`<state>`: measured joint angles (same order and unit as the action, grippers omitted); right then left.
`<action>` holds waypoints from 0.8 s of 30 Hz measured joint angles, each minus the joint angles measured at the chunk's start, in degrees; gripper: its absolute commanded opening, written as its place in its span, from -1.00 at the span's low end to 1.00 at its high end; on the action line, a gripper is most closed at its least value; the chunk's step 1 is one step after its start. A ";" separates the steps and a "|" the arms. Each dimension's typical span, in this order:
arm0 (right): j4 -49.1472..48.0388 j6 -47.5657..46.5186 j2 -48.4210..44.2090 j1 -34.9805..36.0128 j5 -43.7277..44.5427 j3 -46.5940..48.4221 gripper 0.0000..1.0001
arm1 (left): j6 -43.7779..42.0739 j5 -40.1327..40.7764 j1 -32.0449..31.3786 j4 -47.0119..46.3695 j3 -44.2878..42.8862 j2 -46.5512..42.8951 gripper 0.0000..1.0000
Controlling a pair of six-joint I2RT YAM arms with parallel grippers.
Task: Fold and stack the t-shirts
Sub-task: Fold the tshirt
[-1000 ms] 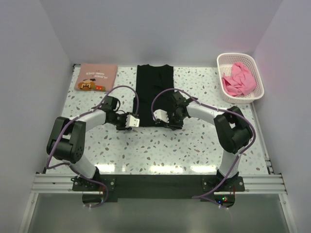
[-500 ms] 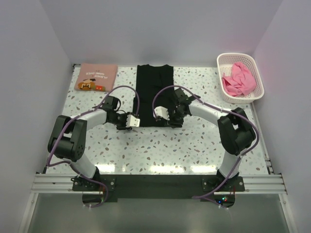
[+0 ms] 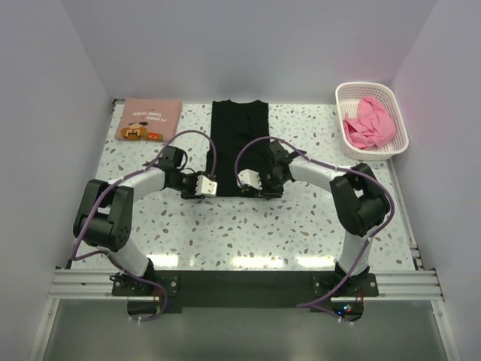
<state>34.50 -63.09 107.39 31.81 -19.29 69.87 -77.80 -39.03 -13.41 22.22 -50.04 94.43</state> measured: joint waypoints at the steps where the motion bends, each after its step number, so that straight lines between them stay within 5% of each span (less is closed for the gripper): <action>1: -0.26 0.00 0.04 0.00 0.24 0.02 -0.35 | 0.00 0.00 -0.13 0.02 -0.09 0.00 -0.07; 10: -1.25 -0.46 0.24 -0.07 0.59 0.13 -0.68 | -0.04 -0.31 -1.57 -0.04 -0.72 0.59 -0.09; 12: -1.36 -0.61 0.26 -0.07 0.74 0.20 -0.97 | 0.02 0.04 -2.14 0.04 -1.18 2.08 -0.18; 19: 0.37 0.04 1.49 -0.11 1.03 2.54 -1.00 | 0.52 0.81 -2.64 0.35 -4.00 5.49 -0.96; 24: 4.39 1.33 2.08 -1.22 0.24 5.99 -1.00 | 2.40 0.74 -2.43 1.46 -4.63 4.48 -1.00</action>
<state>38.89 -61.76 109.47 30.59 -19.05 75.85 -75.40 -38.28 -15.84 23.68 -54.68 98.91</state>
